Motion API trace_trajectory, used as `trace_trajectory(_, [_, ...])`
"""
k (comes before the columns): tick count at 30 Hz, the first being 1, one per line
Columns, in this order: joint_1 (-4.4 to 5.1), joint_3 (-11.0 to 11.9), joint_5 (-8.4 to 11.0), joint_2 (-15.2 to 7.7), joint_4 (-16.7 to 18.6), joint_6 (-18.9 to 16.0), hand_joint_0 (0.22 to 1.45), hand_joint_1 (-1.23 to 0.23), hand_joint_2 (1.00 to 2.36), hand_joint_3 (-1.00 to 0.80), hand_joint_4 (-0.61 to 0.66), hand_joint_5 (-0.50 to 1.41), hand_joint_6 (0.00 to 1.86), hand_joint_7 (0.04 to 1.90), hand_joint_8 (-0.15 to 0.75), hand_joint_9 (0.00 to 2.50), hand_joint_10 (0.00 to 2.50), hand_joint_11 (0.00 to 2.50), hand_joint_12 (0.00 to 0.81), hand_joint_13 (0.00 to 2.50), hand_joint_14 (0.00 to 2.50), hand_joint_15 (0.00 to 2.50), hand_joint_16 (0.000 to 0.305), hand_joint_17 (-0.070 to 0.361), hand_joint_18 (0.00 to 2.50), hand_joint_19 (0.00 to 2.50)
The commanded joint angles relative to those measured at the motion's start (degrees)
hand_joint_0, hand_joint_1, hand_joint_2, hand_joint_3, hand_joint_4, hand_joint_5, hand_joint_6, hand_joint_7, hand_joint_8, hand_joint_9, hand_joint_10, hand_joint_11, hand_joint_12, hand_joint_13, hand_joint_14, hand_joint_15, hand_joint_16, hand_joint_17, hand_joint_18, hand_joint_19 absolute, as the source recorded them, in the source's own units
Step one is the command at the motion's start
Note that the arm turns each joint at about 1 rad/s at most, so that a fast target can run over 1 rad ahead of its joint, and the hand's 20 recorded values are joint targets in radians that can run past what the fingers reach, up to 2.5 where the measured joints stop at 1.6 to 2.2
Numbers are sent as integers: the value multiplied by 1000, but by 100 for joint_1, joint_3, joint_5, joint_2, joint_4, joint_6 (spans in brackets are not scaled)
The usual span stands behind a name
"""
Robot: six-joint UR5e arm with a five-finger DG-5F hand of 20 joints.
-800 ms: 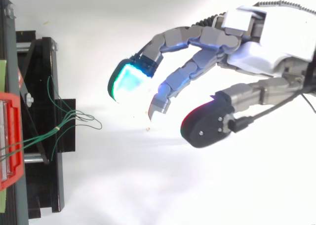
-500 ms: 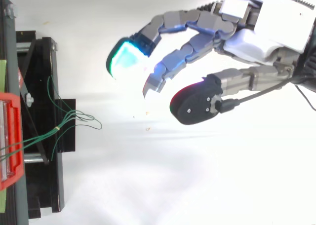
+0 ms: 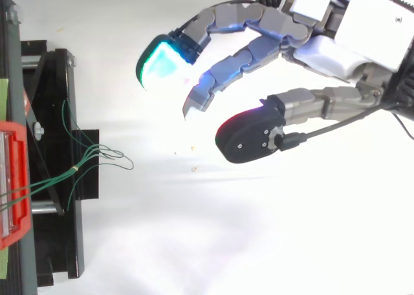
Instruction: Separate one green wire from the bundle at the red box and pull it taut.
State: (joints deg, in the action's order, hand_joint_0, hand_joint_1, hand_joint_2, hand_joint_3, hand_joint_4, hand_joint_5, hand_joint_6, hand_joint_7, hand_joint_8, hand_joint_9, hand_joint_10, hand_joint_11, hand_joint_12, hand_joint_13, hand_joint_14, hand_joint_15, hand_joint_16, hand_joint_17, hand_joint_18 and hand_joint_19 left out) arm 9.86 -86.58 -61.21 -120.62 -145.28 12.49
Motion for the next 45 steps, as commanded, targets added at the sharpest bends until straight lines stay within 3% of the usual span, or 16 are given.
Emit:
trace_trajectory(1, [16, 1, -5, 3, 53, 96, 553, -590, 1007, -423, 336, -166, 503, 831, 344, 899, 15, 531, 379, 927, 15, 496, 51, 115, 738, 351])
trace_trajectory(3, [33, 1, 4, -14, 176, 237, 553, -582, 1007, -421, 337, -166, 503, 831, 345, 900, 15, 528, 383, 930, 15, 494, 51, 116, 740, 356])
trace_trajectory(6, [42, 142, 30, -331, 299, 289, 553, -582, 1007, -420, 337, -166, 503, 827, 346, 903, 13, 529, 382, 930, 16, 495, 52, 116, 743, 356])
trace_trajectory(7, [16, 388, 22, -630, 281, 131, 553, -581, 1008, -420, 336, -166, 503, 828, 345, 902, 15, 532, 383, 930, 16, 491, 52, 117, 744, 355])
trace_trajectory(11, [-11, 898, 13, -1095, -18, -177, 554, -579, 1007, -420, 340, -166, 503, 832, 347, 904, 15, 519, 386, 933, 16, 493, 52, 118, 745, 356])
trace_trajectory(13, [-28, 1241, 4, -1315, -281, -247, 553, -579, 1008, -419, 338, -166, 503, 830, 347, 906, 13, 521, 387, 934, 15, 494, 53, 118, 747, 366])
trace_trajectory(15, [-55, 1750, -40, -1605, -571, -256, 553, -578, 1007, -420, 340, -166, 503, 826, 345, 905, 13, 531, 388, 932, 16, 491, 53, 119, 748, 357])
trace_trajectory(20, [-72, 2207, -93, -2009, -545, -256, 554, -576, 1007, -422, 335, -166, 503, 831, 347, 904, 13, 529, 387, 927, 15, 498, 55, 123, 751, 375])
trace_trajectory(27, [7, 2199, -84, -2159, -202, -238, 550, -551, 1008, -423, 336, -164, 503, 842, 347, 915, 13, 531, 392, 927, 17, 494, 57, 128, 760, 380])
trace_trajectory(32, [68, 2207, -84, -2159, -158, -308, 550, -534, 1007, -425, 342, -162, 503, 844, 347, 917, 13, 530, 392, 926, 17, 496, 58, 130, 759, 388])
trace_trajectory(39, [77, 2199, -93, -2150, -220, -616, 550, -510, 1007, -428, 343, -158, 503, 858, 347, 922, 13, 536, 392, 927, 15, 495, 58, 131, 761, 389])
trace_trajectory(45, [95, 2207, -198, -2141, -255, -651, 547, -504, 1007, -430, 346, -155, 503, 872, 348, 925, 15, 528, 396, 931, 15, 497, 59, 132, 763, 396])
